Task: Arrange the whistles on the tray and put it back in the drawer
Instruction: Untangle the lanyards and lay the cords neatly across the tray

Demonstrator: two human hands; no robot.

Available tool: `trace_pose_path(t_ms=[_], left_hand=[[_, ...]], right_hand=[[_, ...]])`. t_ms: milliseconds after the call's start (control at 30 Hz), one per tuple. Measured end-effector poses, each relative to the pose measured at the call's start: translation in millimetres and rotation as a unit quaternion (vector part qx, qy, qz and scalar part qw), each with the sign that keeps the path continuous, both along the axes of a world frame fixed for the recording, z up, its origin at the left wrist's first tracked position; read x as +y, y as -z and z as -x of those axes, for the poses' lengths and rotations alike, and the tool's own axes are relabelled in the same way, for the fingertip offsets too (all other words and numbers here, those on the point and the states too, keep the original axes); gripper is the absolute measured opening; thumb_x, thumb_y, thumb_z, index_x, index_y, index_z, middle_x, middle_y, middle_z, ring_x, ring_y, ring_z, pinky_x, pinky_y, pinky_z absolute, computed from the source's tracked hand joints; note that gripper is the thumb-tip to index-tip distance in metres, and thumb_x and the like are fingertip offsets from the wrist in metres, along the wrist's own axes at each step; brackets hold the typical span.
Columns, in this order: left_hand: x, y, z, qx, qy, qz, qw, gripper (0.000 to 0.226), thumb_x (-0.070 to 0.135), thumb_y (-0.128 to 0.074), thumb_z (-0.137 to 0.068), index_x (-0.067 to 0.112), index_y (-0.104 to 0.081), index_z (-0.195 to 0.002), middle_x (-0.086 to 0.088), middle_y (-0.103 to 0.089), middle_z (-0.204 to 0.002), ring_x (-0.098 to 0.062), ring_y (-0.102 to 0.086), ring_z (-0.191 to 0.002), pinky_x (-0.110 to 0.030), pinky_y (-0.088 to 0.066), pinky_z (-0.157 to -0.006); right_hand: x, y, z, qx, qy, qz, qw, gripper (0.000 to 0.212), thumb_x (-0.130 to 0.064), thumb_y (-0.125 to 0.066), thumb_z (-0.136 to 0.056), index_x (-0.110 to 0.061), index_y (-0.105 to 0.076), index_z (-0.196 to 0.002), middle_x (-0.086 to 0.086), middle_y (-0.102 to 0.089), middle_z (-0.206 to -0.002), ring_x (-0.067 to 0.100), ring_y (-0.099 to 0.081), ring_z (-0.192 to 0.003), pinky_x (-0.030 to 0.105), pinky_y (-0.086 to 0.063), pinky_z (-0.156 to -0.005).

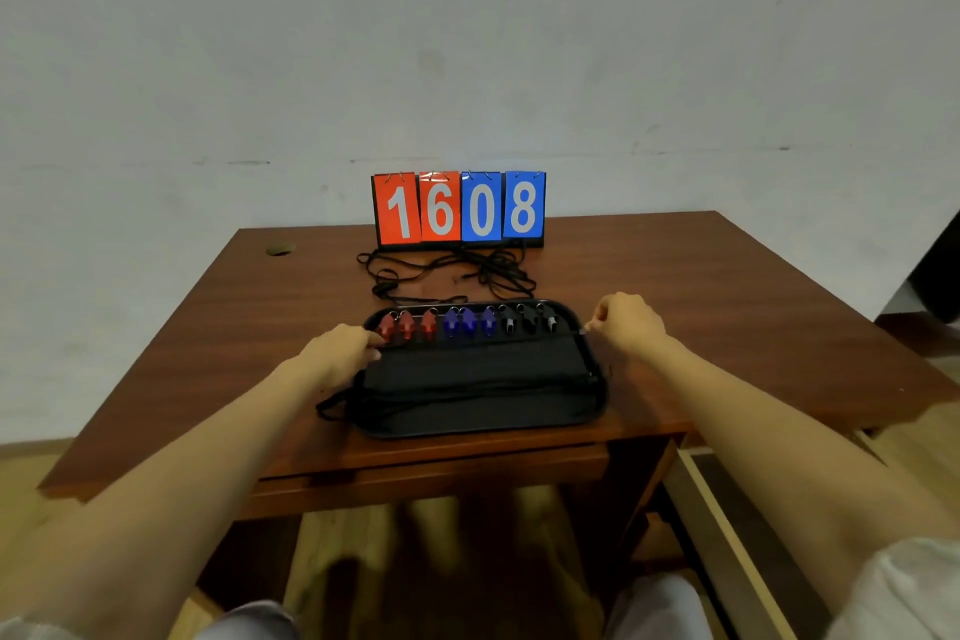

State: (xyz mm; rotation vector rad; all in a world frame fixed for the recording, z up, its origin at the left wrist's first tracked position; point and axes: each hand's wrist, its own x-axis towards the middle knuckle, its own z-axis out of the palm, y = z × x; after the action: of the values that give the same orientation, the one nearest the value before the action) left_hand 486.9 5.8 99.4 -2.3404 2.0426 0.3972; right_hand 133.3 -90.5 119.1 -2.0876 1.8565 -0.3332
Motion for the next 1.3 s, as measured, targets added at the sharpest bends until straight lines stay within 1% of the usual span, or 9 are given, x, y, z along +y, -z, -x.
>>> trace_pose_path(t_ms=[100, 167, 333, 567, 733, 833, 933, 1200, 1300], left_hand=[[6.7, 10.8, 2.5, 0.062, -0.017, 0.024, 0.998, 0.018, 0.024, -0.050, -0.096, 0.017, -0.054, -0.112, -0.007, -0.066, -0.097, -0.024, -0.061, -0.088, -0.035, -0.047, -0.075], [7.8, 17.5, 4.9, 0.058, -0.017, 0.052, 0.997, 0.011, 0.023, -0.051, -0.095, 0.017, -0.057, -0.102, -0.009, -0.067, -0.100, -0.025, -0.061, -0.089, -0.037, -0.049, -0.076], [8.8, 32.2, 8.8, 0.020, -0.024, 0.088, 0.996, 0.028, 0.014, -0.045, -0.097, 0.016, -0.064, -0.117, -0.011, -0.063, -0.121, -0.028, -0.061, -0.105, -0.037, -0.051, -0.084], [4.3, 42.9, 13.9, -0.006, -0.021, 0.069, 0.997, 0.028, 0.015, -0.048, -0.096, 0.014, -0.064, -0.119, -0.010, -0.062, -0.125, -0.029, -0.058, -0.114, -0.040, -0.047, -0.098], [3.8, 47.1, 13.6, -0.048, -0.030, 0.066, 0.996, 0.030, 0.019, -0.046, -0.097, 0.017, -0.062, -0.122, -0.010, -0.058, -0.129, -0.029, -0.053, -0.119, -0.040, -0.044, -0.097], [3.6, 48.5, 15.0, -0.073, -0.033, 0.050, 0.996, 0.031, 0.024, -0.044, -0.098, 0.021, -0.061, -0.123, -0.008, -0.053, -0.131, -0.030, -0.045, -0.124, -0.043, -0.036, -0.101], [4.7, 48.6, 18.6, -0.073, -0.038, 0.041, 0.996, 0.034, 0.033, -0.040, -0.099, 0.024, -0.059, -0.125, -0.007, -0.049, -0.132, -0.029, -0.039, -0.126, -0.045, -0.027, -0.105], [13.6, 55.5, 30.0, -0.026, 0.042, 0.039, 0.998, 0.052, 0.054, -0.044, -0.092, 0.026, -0.047, -0.136, -0.002, -0.046, -0.137, -0.022, -0.034, -0.133, -0.043, -0.020, -0.109], [16.8, 57.8, 29.9, -0.036, 0.054, 0.019, 0.998, 0.055, 0.052, -0.048, -0.091, 0.026, -0.043, -0.139, -0.002, -0.043, -0.140, -0.022, -0.031, -0.134, -0.042, -0.018, -0.110]], right_hand=[[7.8, 7.0, 6.4, -0.012, 0.013, -0.022, 1.000, 0.026, -0.026, -0.064, -0.089, 0.000, -0.070, -0.087, 0.015, -0.072, -0.087, 0.032, -0.066, -0.079, 0.038, -0.051, -0.064], [12.0, 11.1, 10.3, -0.014, 0.019, -0.027, 0.999, 0.025, -0.026, -0.064, -0.088, -0.001, -0.071, -0.087, 0.015, -0.072, -0.088, 0.033, -0.067, -0.081, 0.040, -0.055, -0.070], [17.5, 24.1, 15.9, -0.012, 0.018, -0.023, 0.999, 0.020, -0.015, -0.056, -0.090, -0.002, -0.071, -0.086, 0.015, -0.072, -0.088, 0.034, -0.067, -0.082, 0.042, -0.055, -0.071], [17.0, 39.4, 18.8, -0.001, -0.006, -0.009, 1.000, 0.017, -0.019, -0.057, -0.093, -0.008, -0.068, -0.087, 0.009, -0.068, -0.083, 0.026, -0.060, -0.074, 0.033, -0.046, -0.062], [15.3, 48.5, 18.8, 0.026, -0.013, 0.019, 0.999, 0.015, -0.022, -0.057, -0.094, -0.012, -0.065, -0.085, 0.006, -0.061, -0.081, 0.023, -0.055, -0.075, 0.033, -0.044, -0.064], [14.0, 51.3, 17.6, 0.060, -0.034, 0.037, 0.997, 0.020, -0.025, -0.055, -0.094, -0.010, -0.068, -0.099, 0.011, -0.064, -0.099, 0.029, -0.055, -0.100, 0.039, -0.048, -0.078], [12.9, 53.2, 15.3, 0.094, -0.075, 0.070, 0.990, 0.026, -0.025, -0.050, -0.096, -0.014, -0.063, -0.116, 0.009, -0.057, -0.123, 0.031, -0.041, -0.125, 0.042, -0.040, -0.098], [18.9, 59.2, 1.5, 0.157, -0.205, 0.015, 0.966, 0.039, -0.021, -0.051, -0.096, -0.018, -0.051, -0.136, 0.002, -0.044, -0.147, 0.023, -0.019, -0.145, 0.048, -0.012, -0.118], [21.3, 63.5, 2.0, 0.161, -0.210, -0.002, 0.964, 0.038, -0.016, -0.048, -0.097, -0.019, -0.050, -0.134, 0.005, -0.046, -0.145, 0.024, -0.023, -0.143, 0.050, -0.011, -0.117]])
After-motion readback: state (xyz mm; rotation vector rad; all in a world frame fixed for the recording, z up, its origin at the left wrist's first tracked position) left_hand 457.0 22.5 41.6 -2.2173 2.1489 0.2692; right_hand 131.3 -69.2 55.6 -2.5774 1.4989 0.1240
